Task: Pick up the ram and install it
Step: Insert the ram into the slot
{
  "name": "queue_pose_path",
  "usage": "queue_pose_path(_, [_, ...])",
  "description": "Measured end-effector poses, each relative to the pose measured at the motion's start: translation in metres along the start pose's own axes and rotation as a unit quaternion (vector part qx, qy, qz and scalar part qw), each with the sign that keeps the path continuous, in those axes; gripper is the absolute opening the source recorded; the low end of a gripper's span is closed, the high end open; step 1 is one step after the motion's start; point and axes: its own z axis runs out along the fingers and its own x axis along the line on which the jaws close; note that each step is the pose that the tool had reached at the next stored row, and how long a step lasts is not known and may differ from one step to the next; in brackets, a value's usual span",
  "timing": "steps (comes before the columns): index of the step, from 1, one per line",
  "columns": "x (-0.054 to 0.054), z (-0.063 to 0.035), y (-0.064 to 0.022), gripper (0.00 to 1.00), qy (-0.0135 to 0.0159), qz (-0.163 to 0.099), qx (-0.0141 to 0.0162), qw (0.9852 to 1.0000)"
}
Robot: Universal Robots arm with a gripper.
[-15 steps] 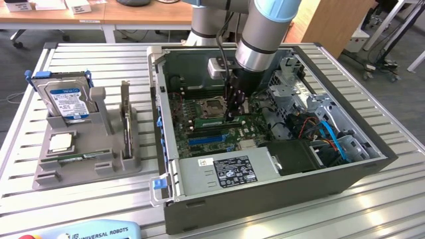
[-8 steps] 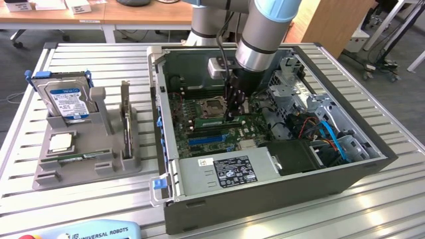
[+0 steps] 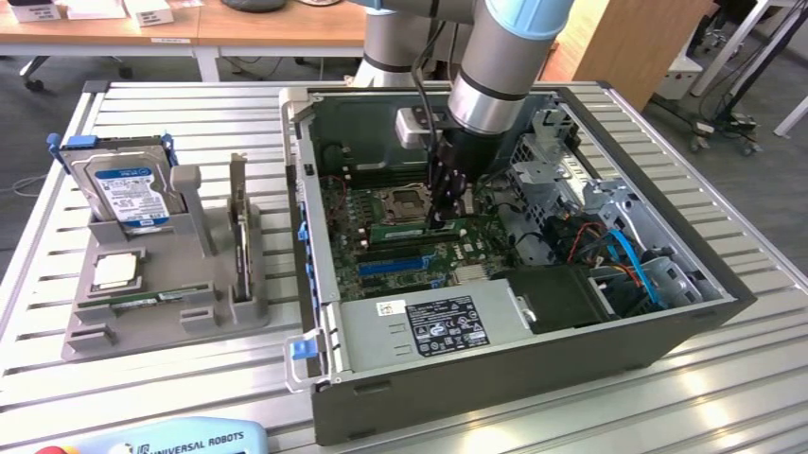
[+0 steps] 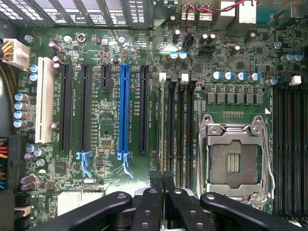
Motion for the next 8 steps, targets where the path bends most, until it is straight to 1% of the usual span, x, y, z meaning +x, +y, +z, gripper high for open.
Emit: queue_pose_path(8, [0.0000,0.0000,0.0000,0.11,-0.0004,0.004,0.0001,1.0000])
